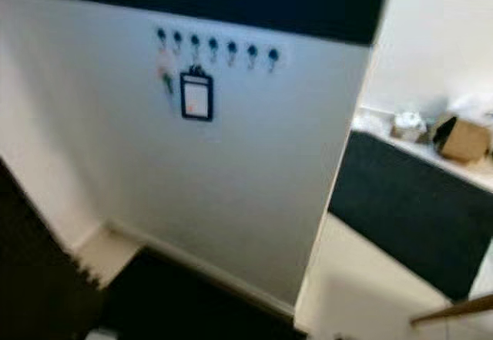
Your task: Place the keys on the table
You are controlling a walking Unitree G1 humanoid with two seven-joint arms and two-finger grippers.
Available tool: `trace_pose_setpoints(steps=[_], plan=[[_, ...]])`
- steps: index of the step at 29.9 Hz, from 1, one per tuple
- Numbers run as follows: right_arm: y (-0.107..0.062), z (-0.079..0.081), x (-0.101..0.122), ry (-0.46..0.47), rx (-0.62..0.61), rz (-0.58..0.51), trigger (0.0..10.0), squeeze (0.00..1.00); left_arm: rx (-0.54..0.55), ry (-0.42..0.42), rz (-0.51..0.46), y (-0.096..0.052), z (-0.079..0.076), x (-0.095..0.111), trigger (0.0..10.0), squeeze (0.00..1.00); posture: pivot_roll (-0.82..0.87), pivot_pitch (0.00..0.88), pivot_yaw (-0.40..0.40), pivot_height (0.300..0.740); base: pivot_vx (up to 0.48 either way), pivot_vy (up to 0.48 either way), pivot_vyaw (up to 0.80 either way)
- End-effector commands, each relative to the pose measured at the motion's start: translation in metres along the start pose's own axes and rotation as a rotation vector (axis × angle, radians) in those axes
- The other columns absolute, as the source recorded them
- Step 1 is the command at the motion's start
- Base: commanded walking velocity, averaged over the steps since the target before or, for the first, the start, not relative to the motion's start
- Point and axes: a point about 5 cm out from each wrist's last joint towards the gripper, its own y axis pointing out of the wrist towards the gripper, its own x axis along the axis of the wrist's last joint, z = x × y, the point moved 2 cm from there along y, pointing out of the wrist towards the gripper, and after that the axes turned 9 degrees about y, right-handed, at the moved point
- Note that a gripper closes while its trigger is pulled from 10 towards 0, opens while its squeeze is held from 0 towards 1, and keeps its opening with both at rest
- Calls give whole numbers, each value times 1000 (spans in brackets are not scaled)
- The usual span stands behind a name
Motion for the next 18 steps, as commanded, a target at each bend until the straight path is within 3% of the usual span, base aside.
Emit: trace_pose_setpoints(steps=[1, 18], plan=[[-3, -4, -7, -2, -12, 28, 10000, 0, -15, 1, 26, -3, -4, -8, 10000, 0, 156, 139, 2, 740, 0, 277, 0], [-4, -3, -9, 0, -12, 32, 10000, 0, -16, 0, 25, -3, -3, -8, 10000, 0, 155, 141, 4, 740, 0, 266, 0]])
